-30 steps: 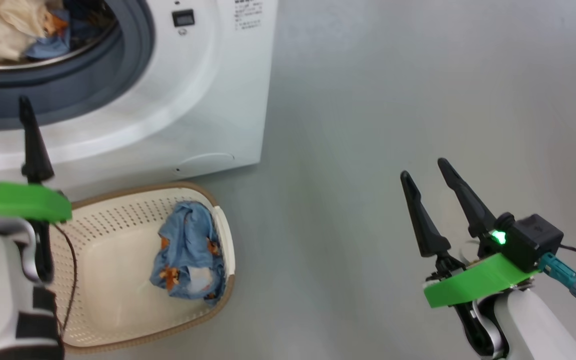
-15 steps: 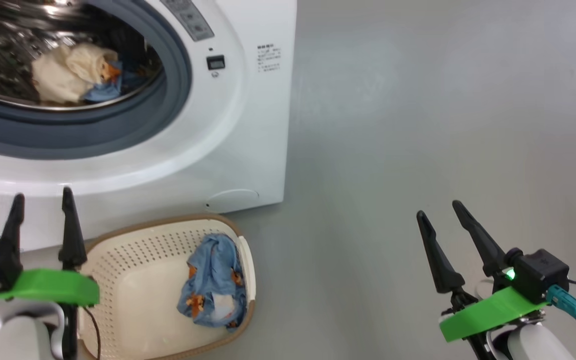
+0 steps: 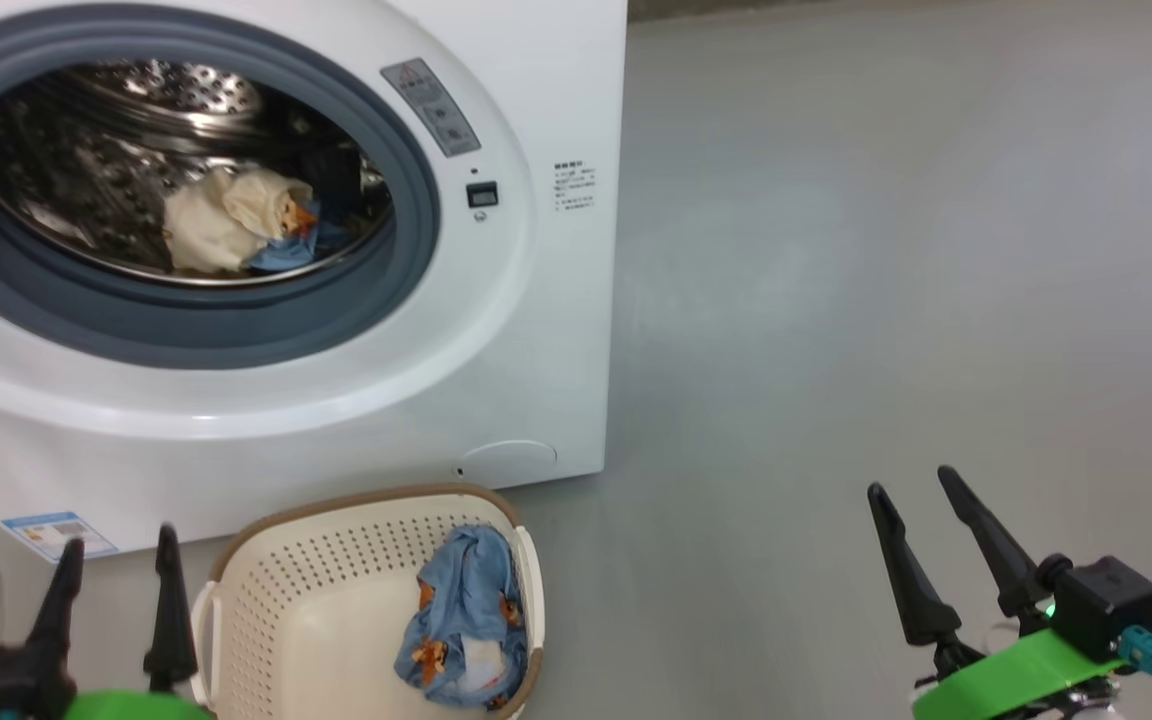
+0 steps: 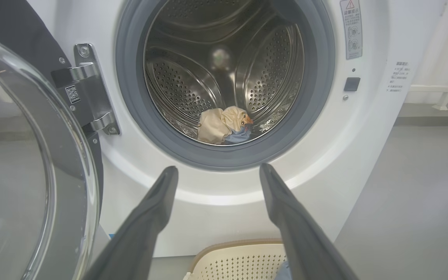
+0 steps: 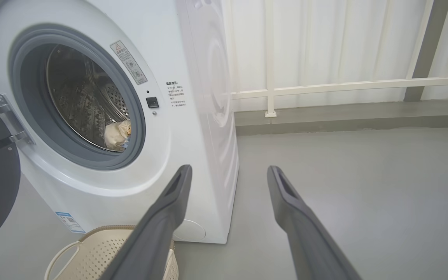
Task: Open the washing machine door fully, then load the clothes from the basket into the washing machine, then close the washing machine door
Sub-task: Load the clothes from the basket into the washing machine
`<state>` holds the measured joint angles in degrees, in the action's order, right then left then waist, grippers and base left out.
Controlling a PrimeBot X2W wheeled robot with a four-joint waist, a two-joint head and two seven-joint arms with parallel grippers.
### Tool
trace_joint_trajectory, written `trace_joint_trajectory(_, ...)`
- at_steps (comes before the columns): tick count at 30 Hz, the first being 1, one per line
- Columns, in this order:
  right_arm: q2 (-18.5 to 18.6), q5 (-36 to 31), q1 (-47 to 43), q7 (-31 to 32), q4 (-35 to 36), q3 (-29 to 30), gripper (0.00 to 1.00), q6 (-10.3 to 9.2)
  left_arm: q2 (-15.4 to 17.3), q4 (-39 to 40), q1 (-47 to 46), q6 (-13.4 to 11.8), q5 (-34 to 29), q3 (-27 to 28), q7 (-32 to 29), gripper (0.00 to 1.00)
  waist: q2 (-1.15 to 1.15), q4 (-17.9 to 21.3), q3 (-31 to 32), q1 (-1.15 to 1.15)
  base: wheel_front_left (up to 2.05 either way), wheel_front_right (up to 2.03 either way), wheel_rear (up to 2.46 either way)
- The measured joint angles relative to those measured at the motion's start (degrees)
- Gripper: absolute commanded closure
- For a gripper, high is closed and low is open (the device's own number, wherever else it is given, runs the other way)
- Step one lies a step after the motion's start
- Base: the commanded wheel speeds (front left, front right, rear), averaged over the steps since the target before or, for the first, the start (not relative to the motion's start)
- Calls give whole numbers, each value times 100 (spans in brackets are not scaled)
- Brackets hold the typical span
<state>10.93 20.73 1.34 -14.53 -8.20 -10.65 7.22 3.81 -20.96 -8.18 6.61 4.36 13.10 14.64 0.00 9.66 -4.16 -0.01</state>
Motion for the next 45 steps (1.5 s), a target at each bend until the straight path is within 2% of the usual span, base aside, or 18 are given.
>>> trace_joint_trajectory(8,54,1,-332,0,37,177,0,0,-113,323,699,42,85,67,-1,0,0,-111,272,0,0,0,0)
trace_joint_trajectory(19,64,1,-454,0,88,358,0,0,-122,710,1186,59,214,74,-1,0,0,-226,380,0,0,0,0)
trace_joint_trajectory(35,31,-2,-557,0,130,374,0,0,-125,899,1221,68,210,112,-1,0,0,-242,306,1,0,0,0)
trace_joint_trajectory(45,7,-9,-518,0,178,382,0,0,-127,923,1167,68,210,70,-1,0,0,-243,42,1,0,0,0)
